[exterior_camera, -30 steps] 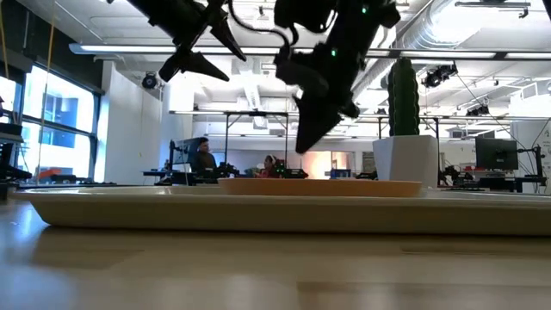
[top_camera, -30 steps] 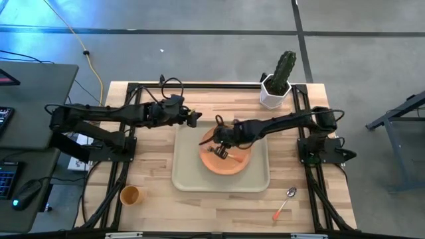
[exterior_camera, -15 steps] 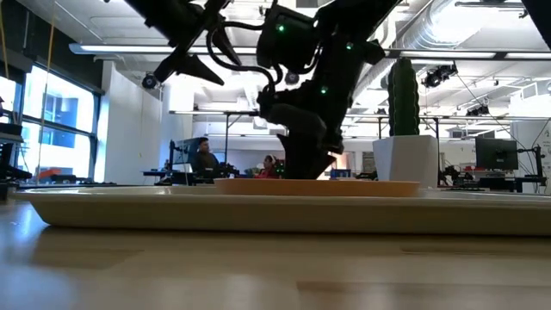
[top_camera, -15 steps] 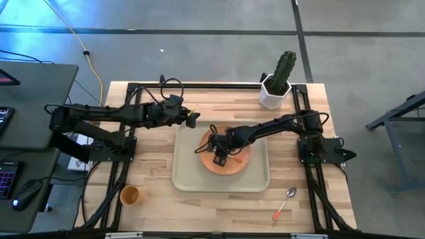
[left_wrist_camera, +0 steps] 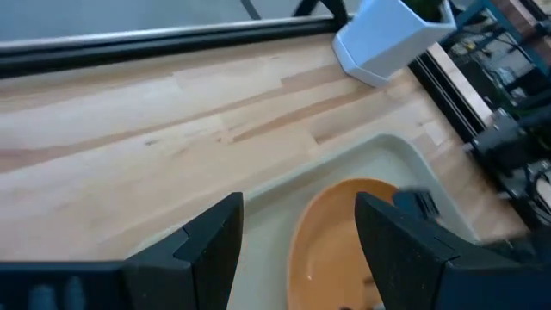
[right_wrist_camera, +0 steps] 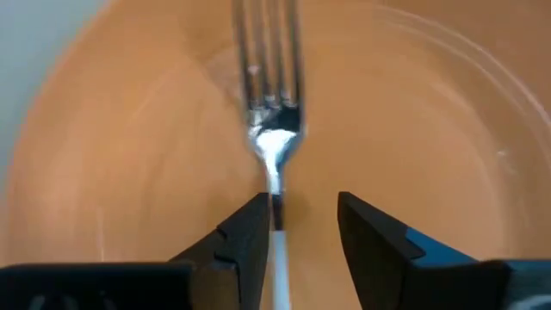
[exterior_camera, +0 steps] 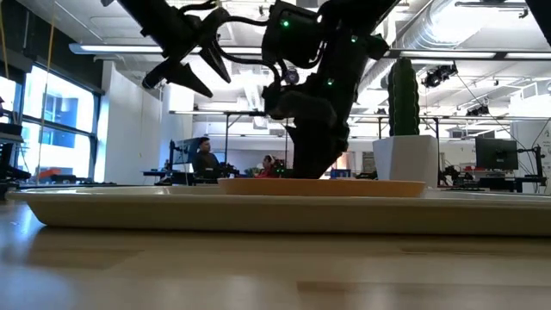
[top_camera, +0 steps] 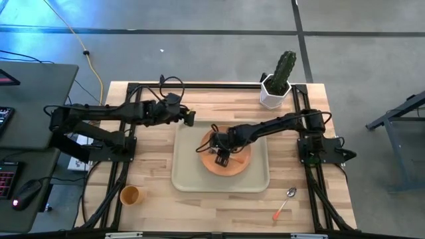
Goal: Pick and place plate/cup/fork/spoon on tray
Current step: Put the orange fork on the light brown serving tray to the left of the orange plate
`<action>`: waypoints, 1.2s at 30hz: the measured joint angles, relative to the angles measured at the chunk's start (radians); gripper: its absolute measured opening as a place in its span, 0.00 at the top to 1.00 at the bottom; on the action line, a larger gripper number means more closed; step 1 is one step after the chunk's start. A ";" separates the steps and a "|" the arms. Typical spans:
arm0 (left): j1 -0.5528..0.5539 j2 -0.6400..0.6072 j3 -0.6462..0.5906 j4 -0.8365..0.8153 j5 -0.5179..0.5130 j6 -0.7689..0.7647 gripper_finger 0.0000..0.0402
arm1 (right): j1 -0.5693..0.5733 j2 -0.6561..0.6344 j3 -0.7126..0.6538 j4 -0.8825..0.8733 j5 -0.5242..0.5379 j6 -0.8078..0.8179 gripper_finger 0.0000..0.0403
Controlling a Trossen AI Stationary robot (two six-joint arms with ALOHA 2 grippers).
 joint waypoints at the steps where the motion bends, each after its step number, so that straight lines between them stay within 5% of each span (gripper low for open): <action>1: 0.008 0.000 0.000 0.001 -0.005 0.004 0.47 | 0.006 0.002 0.000 -0.015 -0.003 -0.015 0.68; 9: 0.052 0.000 0.000 0.007 0.002 0.018 0.47 | 0.014 0.067 0.007 -0.059 -0.006 -0.049 0.69; 16: 0.084 0.003 0.000 0.012 0.011 0.018 0.47 | 0.000 0.071 0.006 -0.058 0.007 -0.052 0.97; 22: 0.140 0.003 0.000 0.036 0.103 0.036 0.47 | -0.006 0.016 0.000 -0.062 0.034 -0.023 0.99; 27: 0.195 0.003 0.000 0.140 0.227 0.024 0.47 | -0.009 -0.097 0.001 -0.074 0.225 0.041 0.99; 36: 0.197 -0.027 -0.001 0.416 0.268 0.040 0.47 | -0.007 -0.240 0.001 -0.115 0.563 0.251 1.00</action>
